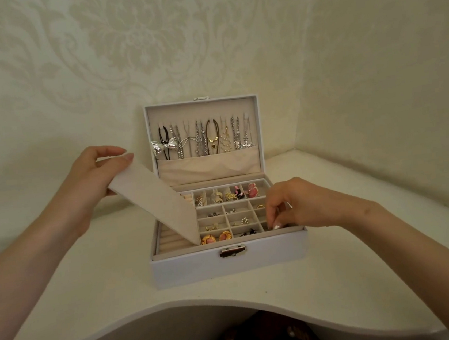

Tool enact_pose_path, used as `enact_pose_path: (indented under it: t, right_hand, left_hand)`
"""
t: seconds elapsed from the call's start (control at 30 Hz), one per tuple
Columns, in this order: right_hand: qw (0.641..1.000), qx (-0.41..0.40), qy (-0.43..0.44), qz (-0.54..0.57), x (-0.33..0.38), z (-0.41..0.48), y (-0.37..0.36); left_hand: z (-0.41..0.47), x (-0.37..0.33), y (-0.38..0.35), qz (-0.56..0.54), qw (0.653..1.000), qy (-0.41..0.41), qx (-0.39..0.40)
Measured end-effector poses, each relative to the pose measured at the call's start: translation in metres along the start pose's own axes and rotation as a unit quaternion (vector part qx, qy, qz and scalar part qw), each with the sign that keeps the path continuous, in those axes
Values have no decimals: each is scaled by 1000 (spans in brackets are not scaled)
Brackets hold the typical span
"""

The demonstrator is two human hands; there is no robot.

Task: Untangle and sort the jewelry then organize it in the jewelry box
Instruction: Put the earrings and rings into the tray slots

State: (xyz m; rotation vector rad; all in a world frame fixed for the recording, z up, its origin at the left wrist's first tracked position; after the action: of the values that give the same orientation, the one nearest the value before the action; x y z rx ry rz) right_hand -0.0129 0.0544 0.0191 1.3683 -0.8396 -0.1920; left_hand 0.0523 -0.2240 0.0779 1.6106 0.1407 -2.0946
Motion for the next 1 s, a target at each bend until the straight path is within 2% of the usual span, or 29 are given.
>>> enact_pose_path:
  t: [0.13,0.3,0.43,0.47,0.53,0.6,0.67,0.73,0.83,0.9,0.93,1.0]
  right_hand:
    - [997,8,-17,-79,-1,-4,9]
    - [993,-17,42,-113,7,0,-4]
    - [1000,19,13,-2,-3,-2,-3]
    - [999,6,0,44,-6,-4,4]
    - [988,-74,-16,133,-16,-10,21]
    - [962,-150,-37,226,-29,-17,34]
    - [926,-170,-69,331,-41,-20,34]
    - [910,-162,-104,367,-50,-20,27]
    - [936,-156,-132,286,-58,-16,21]
    - [957,-152,-131,209,-60,-13,21]
    - [966,-139,-127,174,-59,-11,20]
    - [982,-87,-125,112,-59,-5,12]
  left_hand:
    - [2,-8,-16,-14,1000,-2,19]
    - [4,-17,-33,-31,999,-4,35]
    - [1,-24,-58,-36,997,-10,69]
    - [0,-26,-66,-37,996,-11,86]
    - [-5,-30,-83,-34,991,-14,131]
    - [-13,-29,-103,4,980,-19,197]
    - [-21,-24,-122,56,965,-28,256]
    - [-26,-17,-135,110,947,-55,297]
    - [-32,0,-151,268,880,-128,369]
    - [-34,19,-156,356,828,-139,410]
    - [-33,27,-156,378,812,-141,422]
    - [-30,37,-155,388,802,-140,433]
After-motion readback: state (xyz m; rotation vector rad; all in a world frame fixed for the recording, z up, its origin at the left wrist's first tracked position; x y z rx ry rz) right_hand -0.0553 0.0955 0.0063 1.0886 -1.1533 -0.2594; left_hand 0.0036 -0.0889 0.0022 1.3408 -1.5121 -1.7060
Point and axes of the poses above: each hand's wrist, its own z-axis towards the middle knuckle, its own y-axis out of the back of the hand, x = y × z, the point moved 8 cm from there along z, towards the middle knuckle, and after that the axes turned 6 degrees about x, right-handed, at the moved point
